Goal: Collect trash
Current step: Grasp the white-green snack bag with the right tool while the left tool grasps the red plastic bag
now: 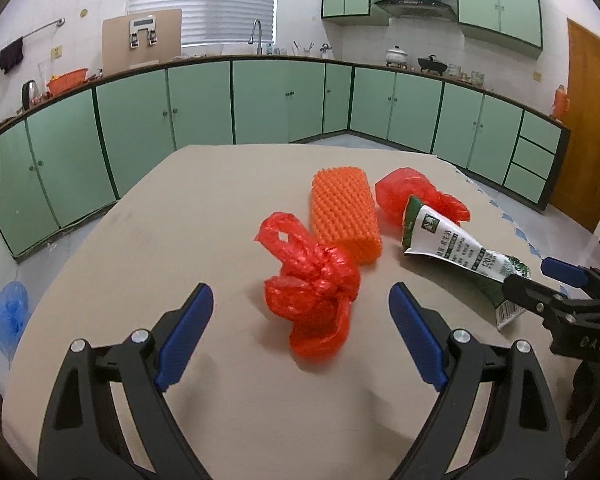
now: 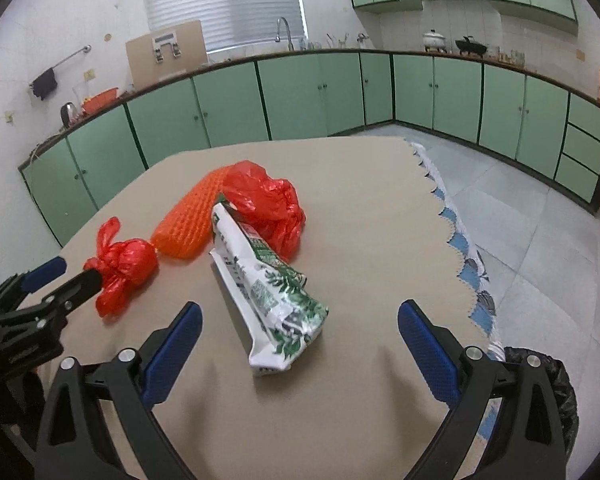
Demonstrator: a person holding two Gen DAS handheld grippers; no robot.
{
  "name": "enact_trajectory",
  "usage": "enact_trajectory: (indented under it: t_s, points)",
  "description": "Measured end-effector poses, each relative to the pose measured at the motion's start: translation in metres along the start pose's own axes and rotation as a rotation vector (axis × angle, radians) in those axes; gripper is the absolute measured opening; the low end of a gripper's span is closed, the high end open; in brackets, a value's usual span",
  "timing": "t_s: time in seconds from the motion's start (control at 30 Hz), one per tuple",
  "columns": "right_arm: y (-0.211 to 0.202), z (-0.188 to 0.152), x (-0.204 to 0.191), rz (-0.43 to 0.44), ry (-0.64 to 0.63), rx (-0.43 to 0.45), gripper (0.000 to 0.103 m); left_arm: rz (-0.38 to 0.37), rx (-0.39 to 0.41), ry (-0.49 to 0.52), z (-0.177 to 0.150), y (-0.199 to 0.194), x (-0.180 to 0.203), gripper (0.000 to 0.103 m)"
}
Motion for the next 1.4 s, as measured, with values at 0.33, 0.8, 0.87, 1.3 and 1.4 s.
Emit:
enact_trajectory:
  t_s: [0.33, 0.8, 0.87, 1.3, 1.4]
  points:
    - [0.018, -0.001, -0.002, 0.003, -0.006, -0.077, 0.07, -0.005, -0.004, 0.002, 0.003, 0.002, 0.002, 0.087]
    - [0.009, -0.008, -0.01, 0.052, 0.012, -0.058, 0.042, -0.006, -0.061, 0.011, 0.007, 0.022, 0.012, 0.086]
    - [0.005, -0.01, -0.01, 0.063, 0.019, -0.049, 0.042, -0.007, -0.082, 0.005, 0.006, 0.027, 0.013, 0.08]
    - [0.012, -0.013, -0.013, 0.066, -0.018, -0.097, 0.059, -0.04, -0.172, -0.039, -0.004, 0.042, 0.012, 0.028]
    - [0.019, -0.009, -0.016, 0.048, -0.047, -0.106, 0.063, -0.039, -0.168, -0.031, -0.005, 0.041, 0.013, 0.026]
Point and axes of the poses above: each gripper's, at about its wrist camera, not at the fingertips, and y roughly the way its jaws point, x to its right, z to its top, the point moved 6 cm from there along y, roughly the way its jaws point, and after that the axes turned 1 degree about x, right-handed, at the moved point
